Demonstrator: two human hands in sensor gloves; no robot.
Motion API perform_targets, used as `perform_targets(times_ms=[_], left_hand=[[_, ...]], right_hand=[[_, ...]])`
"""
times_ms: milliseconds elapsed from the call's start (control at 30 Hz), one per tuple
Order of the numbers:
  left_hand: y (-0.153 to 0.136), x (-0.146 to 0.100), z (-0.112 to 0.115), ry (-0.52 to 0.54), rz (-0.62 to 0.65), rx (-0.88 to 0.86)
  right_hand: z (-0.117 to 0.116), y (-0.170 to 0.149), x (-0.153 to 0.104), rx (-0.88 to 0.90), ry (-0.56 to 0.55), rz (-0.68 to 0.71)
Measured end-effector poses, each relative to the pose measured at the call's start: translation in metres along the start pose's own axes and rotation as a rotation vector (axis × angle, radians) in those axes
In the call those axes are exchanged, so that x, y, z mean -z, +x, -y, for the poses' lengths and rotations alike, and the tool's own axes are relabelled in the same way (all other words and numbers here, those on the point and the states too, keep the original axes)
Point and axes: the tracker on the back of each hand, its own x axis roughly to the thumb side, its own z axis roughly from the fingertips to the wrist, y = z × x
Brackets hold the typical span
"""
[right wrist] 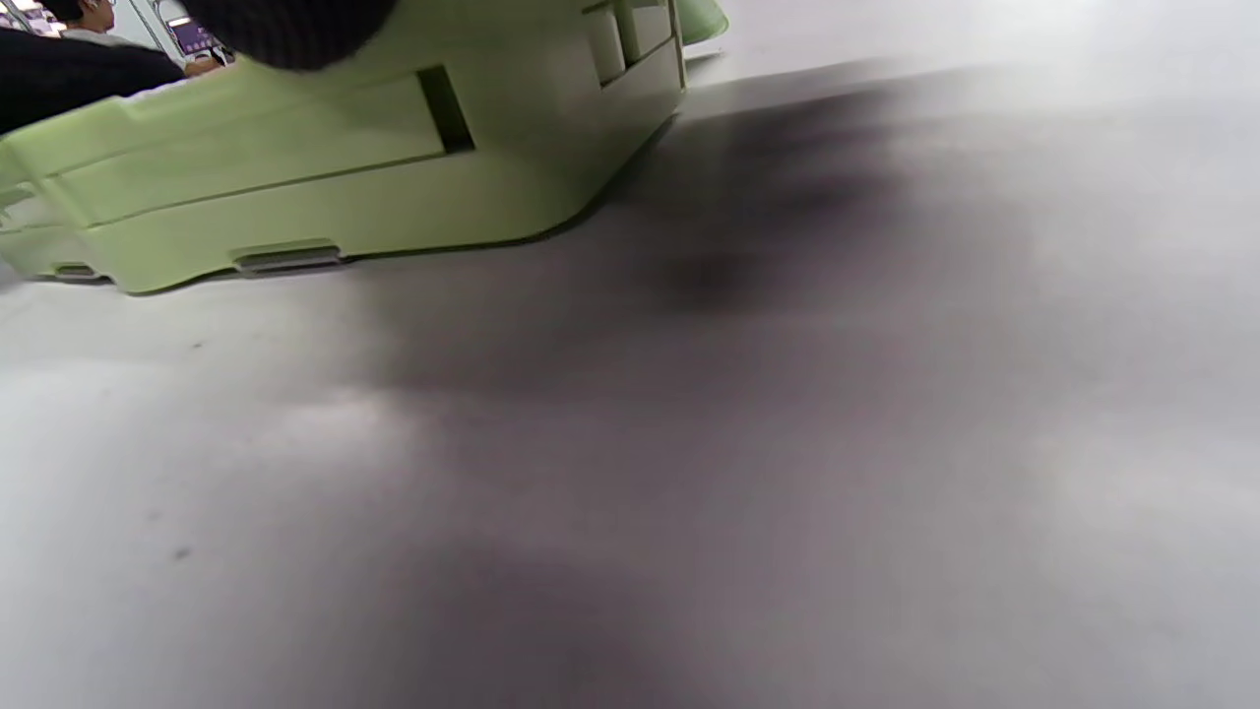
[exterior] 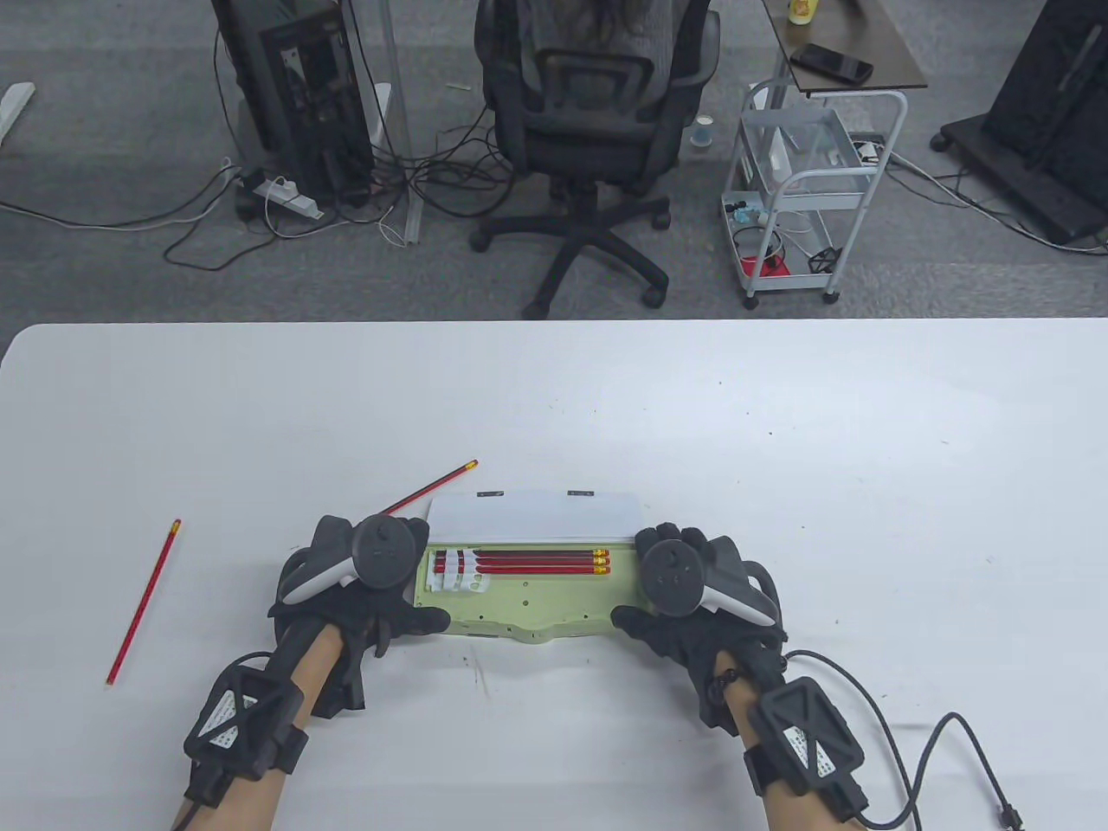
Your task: Organize multifunction pencil case
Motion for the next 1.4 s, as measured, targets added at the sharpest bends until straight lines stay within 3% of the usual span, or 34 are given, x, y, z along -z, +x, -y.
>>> perform_targets(times_ms=[133, 233, 300, 500, 767, 1067, 1400], left_hand=[[-0.002, -0.013, -0.018, 0.115, 0.004, -0.065], [-0.010, -0.022, -0.036, 0.304, -0.105, -0.061], [-0.017, -0.023, -0.049, 0.354, -0.187, -0.041], [-0.036, -0.006, -0.072, 0.298, -0.427, 0.116], [-0.041, 0.032, -0.050, 0.198, -0.544, 0.216], [-0.040, 0.051, -0.036, 0.153, -0.584, 0.316], [-0.036, 0.053, -0.032, 0.279, -0.559, 0.382]], right_hand=[[0.000, 0.001, 0.001, -0.011, 0.007, -0.005], [0.000, 0.001, 0.001, -0.006, 0.007, -0.008], [0.000, 0.001, 0.001, -0.007, 0.008, -0.008], [0.001, 0.002, 0.002, -0.013, 0.010, -0.011], [0.002, 0.003, 0.003, -0.013, 0.019, -0.006], [0.002, 0.004, 0.004, -0.021, 0.022, -0.005], [0.002, 0.005, 0.004, -0.022, 0.019, -0.006]])
